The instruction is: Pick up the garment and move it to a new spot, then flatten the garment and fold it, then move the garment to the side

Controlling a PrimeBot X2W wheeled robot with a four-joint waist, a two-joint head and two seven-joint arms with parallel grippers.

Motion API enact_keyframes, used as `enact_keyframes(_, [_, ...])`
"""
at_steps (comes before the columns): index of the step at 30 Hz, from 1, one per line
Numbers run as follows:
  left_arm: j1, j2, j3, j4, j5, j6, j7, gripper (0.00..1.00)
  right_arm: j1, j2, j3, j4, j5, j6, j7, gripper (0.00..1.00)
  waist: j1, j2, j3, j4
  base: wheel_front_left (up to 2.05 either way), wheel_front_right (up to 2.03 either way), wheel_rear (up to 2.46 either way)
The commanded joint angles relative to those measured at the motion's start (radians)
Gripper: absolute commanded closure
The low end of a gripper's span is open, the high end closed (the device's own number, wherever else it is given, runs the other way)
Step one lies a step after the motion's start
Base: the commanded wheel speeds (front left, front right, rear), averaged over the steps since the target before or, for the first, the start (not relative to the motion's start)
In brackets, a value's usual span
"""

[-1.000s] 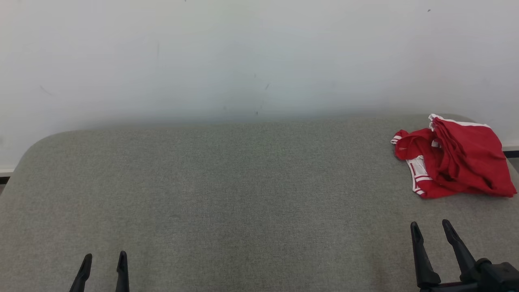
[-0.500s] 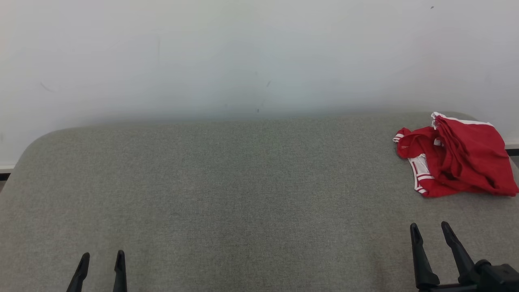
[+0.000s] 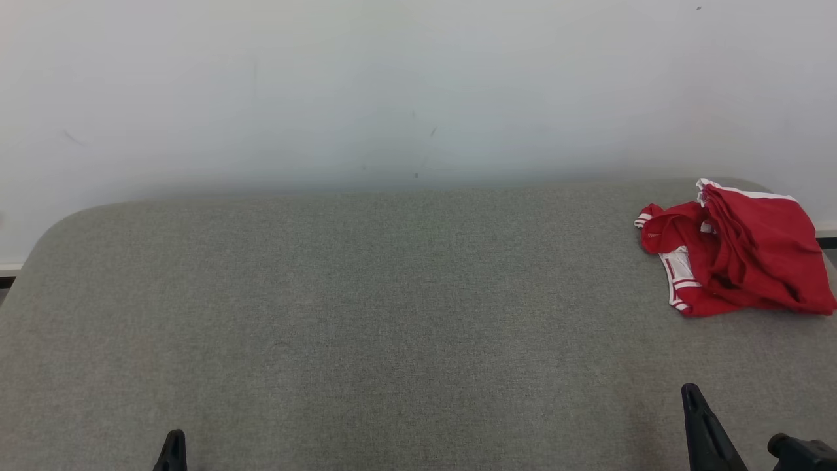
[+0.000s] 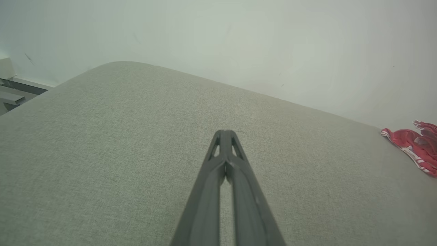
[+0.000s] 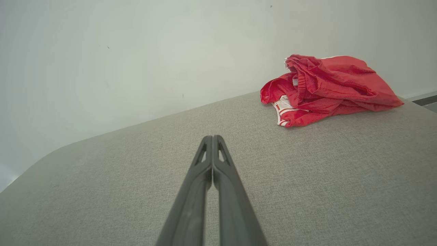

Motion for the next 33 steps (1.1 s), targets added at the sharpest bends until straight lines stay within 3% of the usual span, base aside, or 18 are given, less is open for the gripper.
enact_keyframes(1, [-0.032,0.004,0.008,-0.011,-0.034,-0.003,0.006,1.0,-0.027,-0.001,-0.008,-0.011,0.034,0.0,0.007,1.0,-0.0001,0.0,0.0,0.0,0.0,0.0,0.0])
enact_keyframes(33, [-0.12,-0.026,0.03,0.041,-0.498,-0.026,0.121,1.0,-0.101,0.034,-0.054,0.029,0.484,-0.001,0.115,1.0,-0.0001,0.0,0.018,-0.002,0.0,0.0,0.0])
